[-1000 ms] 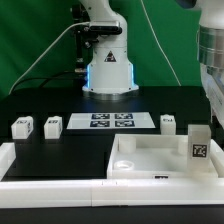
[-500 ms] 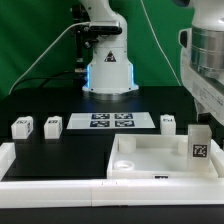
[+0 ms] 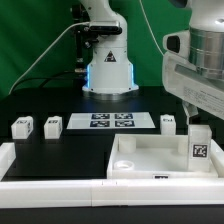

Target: Assemble one leg

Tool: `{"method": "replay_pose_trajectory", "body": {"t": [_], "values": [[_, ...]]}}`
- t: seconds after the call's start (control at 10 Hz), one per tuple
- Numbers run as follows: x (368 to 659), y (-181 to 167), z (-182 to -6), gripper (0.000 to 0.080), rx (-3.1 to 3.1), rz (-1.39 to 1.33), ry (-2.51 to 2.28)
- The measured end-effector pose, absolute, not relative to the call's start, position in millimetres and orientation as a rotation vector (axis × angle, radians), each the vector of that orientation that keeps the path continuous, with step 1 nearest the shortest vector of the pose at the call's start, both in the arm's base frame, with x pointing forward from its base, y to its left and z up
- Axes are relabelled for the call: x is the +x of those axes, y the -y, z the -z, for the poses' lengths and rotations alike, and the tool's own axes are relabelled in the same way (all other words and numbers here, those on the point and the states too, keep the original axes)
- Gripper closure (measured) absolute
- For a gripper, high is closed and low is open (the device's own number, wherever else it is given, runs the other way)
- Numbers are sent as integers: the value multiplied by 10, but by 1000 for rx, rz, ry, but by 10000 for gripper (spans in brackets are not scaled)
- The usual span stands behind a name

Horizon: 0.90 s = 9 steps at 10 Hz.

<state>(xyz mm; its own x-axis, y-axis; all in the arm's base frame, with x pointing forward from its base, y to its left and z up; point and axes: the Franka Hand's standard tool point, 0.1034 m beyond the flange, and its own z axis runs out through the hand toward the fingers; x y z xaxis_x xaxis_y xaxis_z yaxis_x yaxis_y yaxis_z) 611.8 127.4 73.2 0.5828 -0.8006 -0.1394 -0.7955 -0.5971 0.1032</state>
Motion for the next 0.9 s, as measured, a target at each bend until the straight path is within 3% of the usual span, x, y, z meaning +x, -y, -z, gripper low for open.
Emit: {"method": "replay_pose_trajectory", "body": {"t": [0.9], "values": [[6203, -1020, -758, 150, 3164, 234, -166]]}}
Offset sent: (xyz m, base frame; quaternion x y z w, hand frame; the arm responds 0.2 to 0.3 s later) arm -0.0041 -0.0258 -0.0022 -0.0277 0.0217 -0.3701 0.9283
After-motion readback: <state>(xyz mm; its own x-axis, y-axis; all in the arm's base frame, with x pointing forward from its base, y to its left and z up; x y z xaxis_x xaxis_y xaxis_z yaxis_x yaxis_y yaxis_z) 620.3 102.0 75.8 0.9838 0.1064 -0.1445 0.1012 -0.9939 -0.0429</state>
